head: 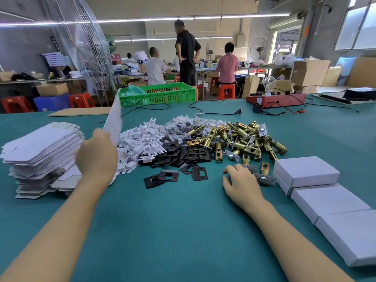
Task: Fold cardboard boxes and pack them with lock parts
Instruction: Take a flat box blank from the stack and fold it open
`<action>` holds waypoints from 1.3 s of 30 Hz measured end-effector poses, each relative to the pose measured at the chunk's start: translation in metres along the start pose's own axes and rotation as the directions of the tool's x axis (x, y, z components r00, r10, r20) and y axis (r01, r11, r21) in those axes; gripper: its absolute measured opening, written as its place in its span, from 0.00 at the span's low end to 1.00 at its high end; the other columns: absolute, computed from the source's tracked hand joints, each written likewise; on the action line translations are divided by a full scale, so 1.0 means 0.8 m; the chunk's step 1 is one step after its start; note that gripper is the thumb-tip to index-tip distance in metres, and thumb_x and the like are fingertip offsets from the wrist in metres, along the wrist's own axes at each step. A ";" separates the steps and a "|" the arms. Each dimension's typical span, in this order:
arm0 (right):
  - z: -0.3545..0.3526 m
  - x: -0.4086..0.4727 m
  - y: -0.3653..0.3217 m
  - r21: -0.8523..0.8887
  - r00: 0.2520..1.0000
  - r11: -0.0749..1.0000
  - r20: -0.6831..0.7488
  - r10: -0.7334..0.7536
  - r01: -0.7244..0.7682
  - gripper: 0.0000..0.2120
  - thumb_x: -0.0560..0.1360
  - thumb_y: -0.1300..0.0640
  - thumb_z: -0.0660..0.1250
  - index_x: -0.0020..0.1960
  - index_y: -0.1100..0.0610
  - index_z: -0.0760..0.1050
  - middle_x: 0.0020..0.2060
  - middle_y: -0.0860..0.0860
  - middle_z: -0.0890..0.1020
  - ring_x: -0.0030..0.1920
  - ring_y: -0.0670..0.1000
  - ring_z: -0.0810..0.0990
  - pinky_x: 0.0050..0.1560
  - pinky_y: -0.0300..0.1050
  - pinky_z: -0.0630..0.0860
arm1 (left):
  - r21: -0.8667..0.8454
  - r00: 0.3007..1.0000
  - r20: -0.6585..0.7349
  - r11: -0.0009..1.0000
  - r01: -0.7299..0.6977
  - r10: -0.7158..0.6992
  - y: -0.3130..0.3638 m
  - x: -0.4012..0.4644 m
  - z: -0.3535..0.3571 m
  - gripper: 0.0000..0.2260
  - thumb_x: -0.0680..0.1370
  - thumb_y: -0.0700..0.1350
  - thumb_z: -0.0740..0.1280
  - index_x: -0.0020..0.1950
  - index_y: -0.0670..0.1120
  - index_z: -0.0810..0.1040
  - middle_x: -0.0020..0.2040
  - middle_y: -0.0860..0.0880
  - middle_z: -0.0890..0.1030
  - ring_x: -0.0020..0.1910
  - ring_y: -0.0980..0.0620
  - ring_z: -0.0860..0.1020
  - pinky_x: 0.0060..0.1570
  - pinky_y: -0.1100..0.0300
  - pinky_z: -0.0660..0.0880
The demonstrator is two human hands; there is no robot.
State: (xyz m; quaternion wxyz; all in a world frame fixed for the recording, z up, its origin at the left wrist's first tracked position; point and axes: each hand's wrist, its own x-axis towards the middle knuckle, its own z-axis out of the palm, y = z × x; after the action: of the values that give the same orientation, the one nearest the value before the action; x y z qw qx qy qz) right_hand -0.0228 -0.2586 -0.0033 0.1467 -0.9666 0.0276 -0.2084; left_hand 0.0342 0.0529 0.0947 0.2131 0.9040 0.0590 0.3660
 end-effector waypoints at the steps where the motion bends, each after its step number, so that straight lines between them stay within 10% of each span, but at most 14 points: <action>1: -0.001 -0.001 -0.003 0.061 0.998 0.998 -0.065 -0.004 0.008 0.10 0.79 0.58 0.60 0.58 0.59 0.75 0.50 0.55 0.78 0.51 0.56 0.74 0.48 0.47 0.71 | -0.214 0.998 0.011 0.975 0.057 -0.056 0.013 -0.011 0.001 0.10 0.82 0.39 0.57 0.40 0.41 0.65 0.32 0.44 0.68 0.35 0.42 0.67 0.34 0.53 0.58; 4: -0.004 -0.004 -0.016 0.256 0.956 0.965 -0.292 0.023 0.055 0.09 0.77 0.64 0.64 0.55 0.62 0.77 0.46 0.55 0.81 0.47 0.54 0.78 0.45 0.46 0.73 | -0.711 0.904 0.367 0.561 0.424 -0.219 0.051 -0.059 0.017 0.11 0.82 0.42 0.59 0.41 0.42 0.73 0.39 0.47 0.77 0.39 0.47 0.73 0.39 0.55 0.69; 6: -0.006 -0.005 -0.028 0.460 0.936 0.887 -0.329 0.126 0.043 0.06 0.77 0.63 0.65 0.53 0.59 0.78 0.42 0.49 0.80 0.42 0.49 0.79 0.43 0.43 0.74 | -0.718 0.779 0.594 0.303 0.626 -0.201 0.070 -0.094 0.030 0.10 0.83 0.41 0.60 0.44 0.43 0.77 0.43 0.49 0.83 0.42 0.49 0.79 0.44 0.55 0.76; 12: -0.011 -0.007 -0.054 0.890 0.966 0.400 0.142 0.215 -0.220 0.02 0.79 0.54 0.64 0.50 0.48 0.75 0.45 0.51 0.81 0.37 0.47 0.82 0.36 0.40 0.78 | -0.690 0.697 0.713 0.098 0.717 -0.080 0.092 -0.151 0.067 0.08 0.83 0.40 0.60 0.53 0.42 0.79 0.51 0.45 0.84 0.48 0.48 0.82 0.53 0.49 0.79; 19: -0.015 -0.011 -0.066 0.876 0.985 0.461 0.076 0.158 -0.141 0.05 0.76 0.63 0.68 0.47 0.53 0.75 0.43 0.51 0.81 0.41 0.47 0.78 0.36 0.37 0.75 | -0.779 0.827 0.562 0.336 0.529 0.000 0.077 -0.160 0.066 0.09 0.78 0.36 0.68 0.54 0.49 0.78 0.50 0.52 0.85 0.51 0.51 0.82 0.51 0.55 0.79; 22: -0.016 -0.016 -0.074 0.769 0.985 0.637 -0.069 0.160 -0.050 0.06 0.75 0.63 0.68 0.47 0.54 0.74 0.40 0.46 0.80 0.41 0.44 0.79 0.42 0.39 0.75 | -0.774 0.948 0.316 0.586 0.240 0.029 0.079 -0.163 0.065 0.05 0.79 0.38 0.67 0.47 0.48 0.76 0.40 0.56 0.82 0.39 0.58 0.78 0.38 0.68 0.73; 25: -0.028 -0.021 -0.083 0.652 0.915 0.737 -0.386 0.120 0.179 0.11 0.74 0.63 0.71 0.50 0.52 0.73 0.40 0.43 0.79 0.40 0.42 0.78 0.42 0.36 0.74 | -0.658 0.976 0.033 0.739 -0.141 0.215 0.081 -0.167 0.063 0.03 0.79 0.36 0.66 0.46 0.42 0.76 0.33 0.52 0.74 0.33 0.54 0.66 0.32 0.60 0.66; 30: -0.042 -0.019 -0.081 0.363 0.696 0.831 -0.717 -0.040 0.422 0.20 0.71 0.56 0.72 0.56 0.67 0.73 0.52 0.52 0.74 0.54 0.45 0.71 0.56 0.35 0.70 | -0.623 0.909 -0.001 0.711 -0.326 0.417 0.080 -0.164 0.059 0.10 0.79 0.41 0.62 0.52 0.39 0.81 0.42 0.46 0.83 0.37 0.43 0.78 0.37 0.52 0.74; 39: -0.049 -0.023 -0.072 0.531 0.788 0.746 -0.616 0.014 0.402 0.19 0.70 0.49 0.71 0.53 0.61 0.73 0.46 0.51 0.76 0.47 0.51 0.76 0.50 0.38 0.71 | -0.699 0.890 -0.008 0.634 -0.332 0.457 0.073 -0.161 0.062 0.10 0.80 0.41 0.61 0.52 0.39 0.81 0.43 0.55 0.79 0.38 0.52 0.74 0.39 0.54 0.73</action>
State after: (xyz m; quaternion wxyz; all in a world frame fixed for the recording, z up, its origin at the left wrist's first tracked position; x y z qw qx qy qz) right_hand -0.0558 -0.2123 0.0404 0.4256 -0.7426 -0.1073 -0.5059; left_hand -0.0285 -0.0504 0.0058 0.4489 0.7791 -0.2975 0.3209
